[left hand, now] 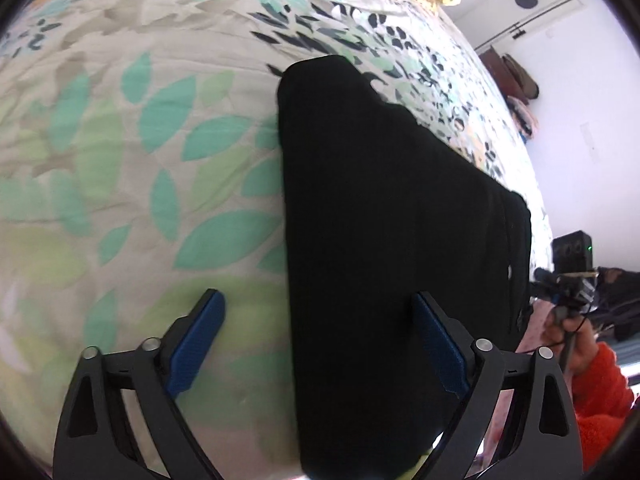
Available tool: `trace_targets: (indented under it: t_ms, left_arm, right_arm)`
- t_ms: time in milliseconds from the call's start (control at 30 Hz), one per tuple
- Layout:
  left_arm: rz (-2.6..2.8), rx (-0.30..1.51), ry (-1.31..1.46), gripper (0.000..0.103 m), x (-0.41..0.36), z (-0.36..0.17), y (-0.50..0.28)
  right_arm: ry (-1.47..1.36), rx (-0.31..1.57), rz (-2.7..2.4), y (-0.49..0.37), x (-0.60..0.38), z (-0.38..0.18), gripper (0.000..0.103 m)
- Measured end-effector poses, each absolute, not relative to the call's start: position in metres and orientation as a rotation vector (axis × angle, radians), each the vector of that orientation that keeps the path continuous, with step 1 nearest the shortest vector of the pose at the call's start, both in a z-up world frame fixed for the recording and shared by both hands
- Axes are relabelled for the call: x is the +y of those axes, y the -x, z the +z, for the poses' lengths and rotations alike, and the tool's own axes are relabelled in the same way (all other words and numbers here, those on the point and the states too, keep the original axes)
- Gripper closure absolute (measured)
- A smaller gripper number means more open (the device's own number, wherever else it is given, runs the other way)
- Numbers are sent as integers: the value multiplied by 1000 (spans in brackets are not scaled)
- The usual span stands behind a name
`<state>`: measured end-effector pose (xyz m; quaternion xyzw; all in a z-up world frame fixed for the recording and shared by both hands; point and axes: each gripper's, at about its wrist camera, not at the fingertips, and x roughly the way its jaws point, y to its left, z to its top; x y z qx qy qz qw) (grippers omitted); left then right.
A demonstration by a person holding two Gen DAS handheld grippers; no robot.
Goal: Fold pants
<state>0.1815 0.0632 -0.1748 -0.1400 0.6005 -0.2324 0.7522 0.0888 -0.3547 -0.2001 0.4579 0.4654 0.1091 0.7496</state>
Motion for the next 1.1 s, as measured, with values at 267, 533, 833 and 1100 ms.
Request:
trace_targets:
  t_ms: [267, 533, 833, 1100]
  left_arm:
    - [-534, 1314, 273, 60, 19, -171, -186]
    - [-562, 1195, 250, 82, 13, -104, -194]
    - [-493, 1040, 198, 78, -26, -67, -307]
    - [-203, 1039, -67, 27, -27, -137, -276]
  right_arm:
    - [-845, 1052, 279, -109, -322, -188, 55]
    - [-774, 931, 344, -136, -321, -132, 71]
    - [-646, 848, 243, -236, -381, -82, 71]
    - [-352, 1015, -236, -215, -378, -110, 16]
